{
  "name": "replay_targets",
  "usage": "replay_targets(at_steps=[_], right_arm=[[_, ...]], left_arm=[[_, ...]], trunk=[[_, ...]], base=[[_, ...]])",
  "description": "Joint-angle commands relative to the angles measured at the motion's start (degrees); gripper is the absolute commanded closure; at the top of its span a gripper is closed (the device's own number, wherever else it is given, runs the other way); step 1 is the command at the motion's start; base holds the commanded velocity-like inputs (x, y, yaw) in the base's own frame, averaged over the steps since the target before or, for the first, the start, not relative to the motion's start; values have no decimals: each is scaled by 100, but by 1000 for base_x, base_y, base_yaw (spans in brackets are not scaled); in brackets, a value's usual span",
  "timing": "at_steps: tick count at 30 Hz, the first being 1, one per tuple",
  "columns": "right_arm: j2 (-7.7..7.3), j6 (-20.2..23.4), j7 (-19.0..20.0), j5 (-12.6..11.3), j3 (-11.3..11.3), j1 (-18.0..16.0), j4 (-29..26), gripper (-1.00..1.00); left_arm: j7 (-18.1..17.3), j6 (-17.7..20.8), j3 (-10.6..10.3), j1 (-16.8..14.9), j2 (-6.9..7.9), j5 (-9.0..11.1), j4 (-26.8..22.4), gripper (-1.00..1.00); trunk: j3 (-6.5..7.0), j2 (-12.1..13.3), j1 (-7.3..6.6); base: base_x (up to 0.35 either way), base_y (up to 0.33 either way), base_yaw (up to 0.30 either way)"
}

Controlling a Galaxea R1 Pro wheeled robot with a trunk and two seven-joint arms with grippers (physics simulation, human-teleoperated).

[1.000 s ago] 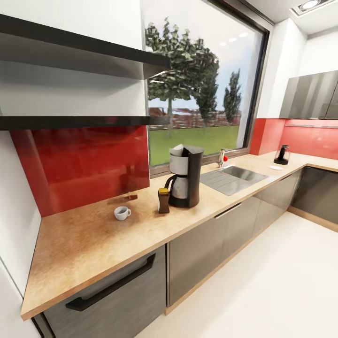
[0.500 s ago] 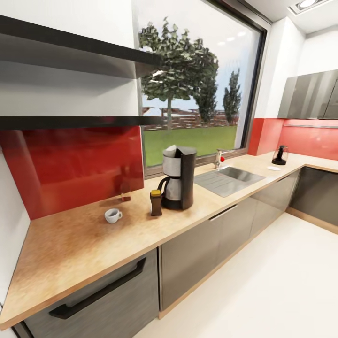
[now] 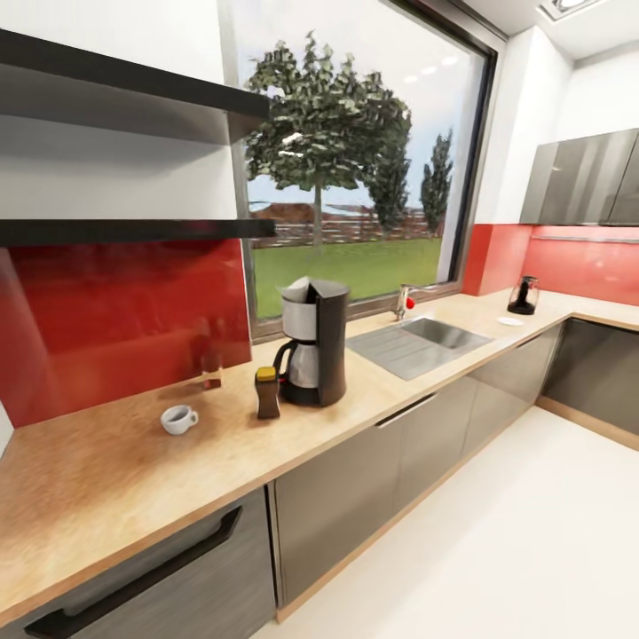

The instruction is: Set up a coffee station on the kitchen countertop: keep the coffee maker on the countertop, move the bottle of coffee from the kitchen shelf to the counter next to the coffee maker, place a paper coffee filter on top of the coffee maker, put the saucer next to the coffee maker with the coffee cup on the saucer, and place the electric kettle next to the coffee maker.

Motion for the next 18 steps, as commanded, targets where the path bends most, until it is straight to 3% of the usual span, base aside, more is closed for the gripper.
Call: replay_targets(at_steps=[1, 7, 18], right_arm=[[7, -18, -8, -8, 30, -5, 4, -100], [38, -12, -15, -32, 23, -5, -2, -100], [40, -9, -17, -40, 7, -5, -3, -100]], left_arm=[[40, -8, -44, 2, 2, 10, -7, -100], [34, -17, -50, 2, -6, 10, -33, -100], [33, -26, -59, 2, -59, 10, -39, -100]], trunk=[[-7, -5, 3], [-7, -5, 3], [-21, -5, 3]], base=[[222, -221, 0], [227, -219, -53], [230, -218, -272]])
